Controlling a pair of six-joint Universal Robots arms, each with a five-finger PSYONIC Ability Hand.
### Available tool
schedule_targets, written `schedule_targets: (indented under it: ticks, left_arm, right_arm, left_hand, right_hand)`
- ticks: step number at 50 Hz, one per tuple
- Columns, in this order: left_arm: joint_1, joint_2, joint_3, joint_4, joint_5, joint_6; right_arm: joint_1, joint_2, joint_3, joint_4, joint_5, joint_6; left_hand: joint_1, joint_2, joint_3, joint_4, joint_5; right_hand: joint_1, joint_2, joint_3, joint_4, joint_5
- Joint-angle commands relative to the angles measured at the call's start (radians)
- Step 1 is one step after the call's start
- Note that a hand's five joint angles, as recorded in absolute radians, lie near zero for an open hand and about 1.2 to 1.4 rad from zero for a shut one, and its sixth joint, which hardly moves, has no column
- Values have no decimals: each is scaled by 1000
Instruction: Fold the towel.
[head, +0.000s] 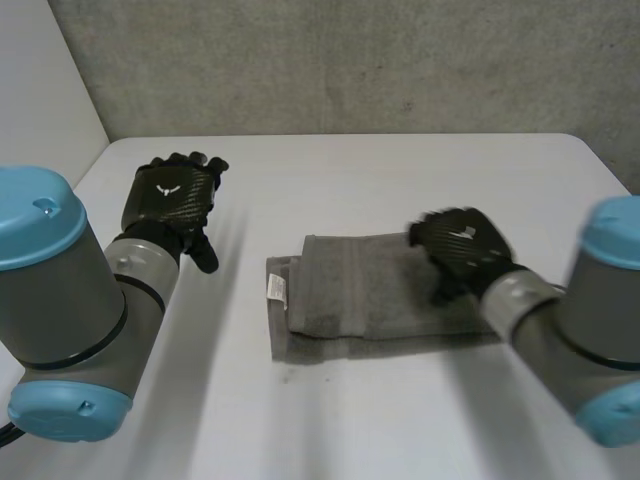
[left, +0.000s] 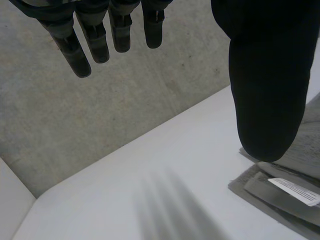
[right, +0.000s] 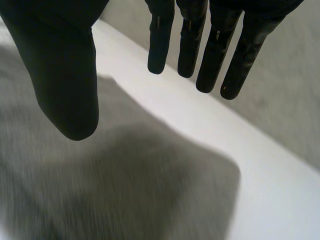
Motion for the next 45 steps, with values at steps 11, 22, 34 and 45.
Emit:
schedule_targets:
  ticks: [11,22,34,45]
  left_arm:
    - [-2,-10,-37,37,23,-2]
    - [1,-15,-47,43,23,-3]
    - [4,-13,-63,44,25,-3]
    - [10,-1,-63,44,23,-3]
  right_arm:
    - [-281,-3,252,-153,-210,-127]
    - [-286,59,240,-225,-202,-142]
    - [-282,95,220,-225,-197,-179]
    - [-210,32,111,-209,-173,-179]
  left_hand:
    - [13,15,14,14,3]
    - [13,15,14,14,3]
    - [13,15,14,14,3]
    - [10,12,11,11,0]
  right_hand:
    - [319,263,268,268,263]
    - [846,790,796,795,791]
    - [940,885,890,890,885]
    - [940,885,890,890,885]
